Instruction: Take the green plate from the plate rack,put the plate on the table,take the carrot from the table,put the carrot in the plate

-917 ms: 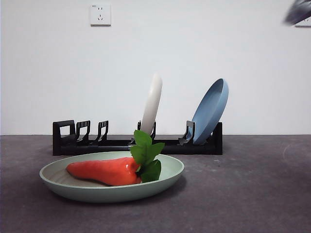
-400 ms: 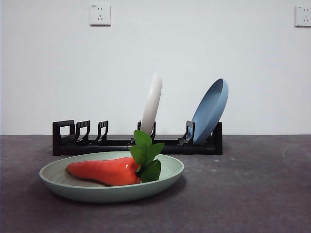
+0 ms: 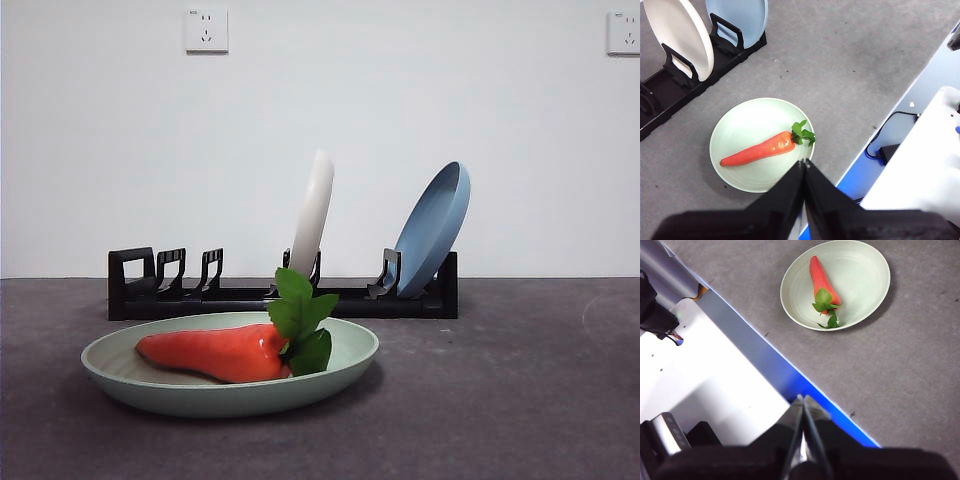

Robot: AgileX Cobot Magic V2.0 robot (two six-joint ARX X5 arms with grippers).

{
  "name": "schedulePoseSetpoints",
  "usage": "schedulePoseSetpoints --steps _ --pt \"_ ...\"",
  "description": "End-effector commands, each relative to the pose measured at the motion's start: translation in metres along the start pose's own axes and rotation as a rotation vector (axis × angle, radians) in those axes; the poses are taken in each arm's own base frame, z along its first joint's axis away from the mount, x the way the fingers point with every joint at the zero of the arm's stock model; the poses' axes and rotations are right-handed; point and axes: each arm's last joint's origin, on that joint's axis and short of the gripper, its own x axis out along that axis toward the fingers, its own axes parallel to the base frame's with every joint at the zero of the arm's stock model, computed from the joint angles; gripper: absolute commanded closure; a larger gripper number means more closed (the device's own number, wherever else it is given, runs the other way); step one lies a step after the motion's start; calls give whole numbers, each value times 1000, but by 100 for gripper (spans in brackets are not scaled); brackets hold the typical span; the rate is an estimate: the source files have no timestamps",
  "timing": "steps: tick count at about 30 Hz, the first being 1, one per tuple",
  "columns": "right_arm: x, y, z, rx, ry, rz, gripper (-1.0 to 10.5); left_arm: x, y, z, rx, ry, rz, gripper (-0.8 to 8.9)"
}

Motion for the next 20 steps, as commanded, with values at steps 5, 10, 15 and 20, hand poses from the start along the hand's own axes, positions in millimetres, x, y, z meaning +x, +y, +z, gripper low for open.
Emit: schedulePoseSetpoints --steps 5,10,15,20 --pt "1 0 0 4 -2 1 946 0 0 0 -3 -1 -3 817" --pt "1 0 0 4 -2 0 946 0 0 0 -3 -1 -3 817" --pt "1 0 0 4 -2 1 946 0 0 0 -1 -2 -3 817" --pt "1 0 0 4 -2 0 946 -7 12 8 95 -130 166 817"
